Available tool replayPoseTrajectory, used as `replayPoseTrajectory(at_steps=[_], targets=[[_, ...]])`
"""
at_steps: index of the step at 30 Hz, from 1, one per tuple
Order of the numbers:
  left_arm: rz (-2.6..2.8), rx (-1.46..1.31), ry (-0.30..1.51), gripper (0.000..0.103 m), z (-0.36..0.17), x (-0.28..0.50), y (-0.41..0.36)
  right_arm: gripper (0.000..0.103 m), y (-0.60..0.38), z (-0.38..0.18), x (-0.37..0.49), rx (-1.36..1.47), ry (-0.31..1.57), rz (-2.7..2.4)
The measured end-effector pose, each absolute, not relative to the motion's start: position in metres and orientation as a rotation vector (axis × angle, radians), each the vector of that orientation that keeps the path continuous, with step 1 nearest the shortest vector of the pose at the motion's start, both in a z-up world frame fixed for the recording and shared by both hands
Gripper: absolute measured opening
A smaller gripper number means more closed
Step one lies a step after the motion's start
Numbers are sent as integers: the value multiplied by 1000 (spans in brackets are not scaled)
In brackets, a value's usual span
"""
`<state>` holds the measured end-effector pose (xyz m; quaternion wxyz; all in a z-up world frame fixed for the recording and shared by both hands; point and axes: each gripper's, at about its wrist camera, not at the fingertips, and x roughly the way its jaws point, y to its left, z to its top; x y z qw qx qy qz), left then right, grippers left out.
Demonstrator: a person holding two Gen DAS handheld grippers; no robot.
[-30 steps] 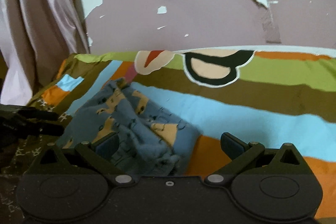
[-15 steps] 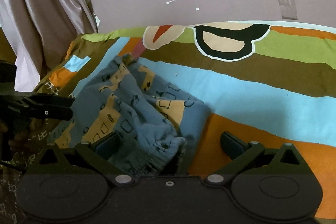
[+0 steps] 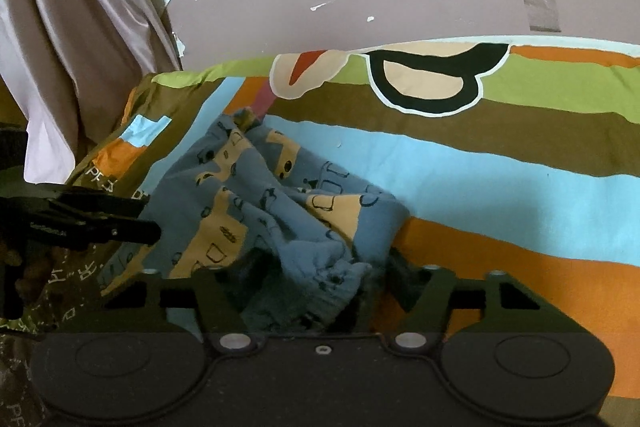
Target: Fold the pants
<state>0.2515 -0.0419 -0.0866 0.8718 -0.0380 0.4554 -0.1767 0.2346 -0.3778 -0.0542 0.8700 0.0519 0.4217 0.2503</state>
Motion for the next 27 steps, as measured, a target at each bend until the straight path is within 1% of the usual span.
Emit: replayPoseTrajectory(at_steps=[1, 3, 5, 7, 9, 10, 12, 18, 27], targets=[[-370, -86, 960, 69, -86, 252, -42, 49, -376, -53, 233, 104, 877, 518], [-381, -102, 983, 54, -85, 253, -43, 41, -373, -50, 230, 90, 866, 498], [-385, -111, 1007, 45, -83, 253, -46, 37, -372, -47, 228, 93, 858, 480], [-371, -93, 1013, 42, -82, 253, -51, 33, -371, -45, 225, 91, 849, 466], [-361, -75, 1013, 35, -79, 252, -54, 29, -368, -43, 221, 70, 832, 454], [-354, -65, 1011, 33, -78, 251, -56, 29, -366, -41, 218, 56, 822, 449], [-344, -47, 1006, 25, -76, 249, -58, 26, -360, -38, 213, 19, 801, 437], [-330, -31, 989, 17, -70, 243, -61, 23, -345, -27, 198, -94, 729, 436], [-348, -82, 934, 14, -50, 228, -55, 22, -332, -5, 178, -204, 624, 449]])
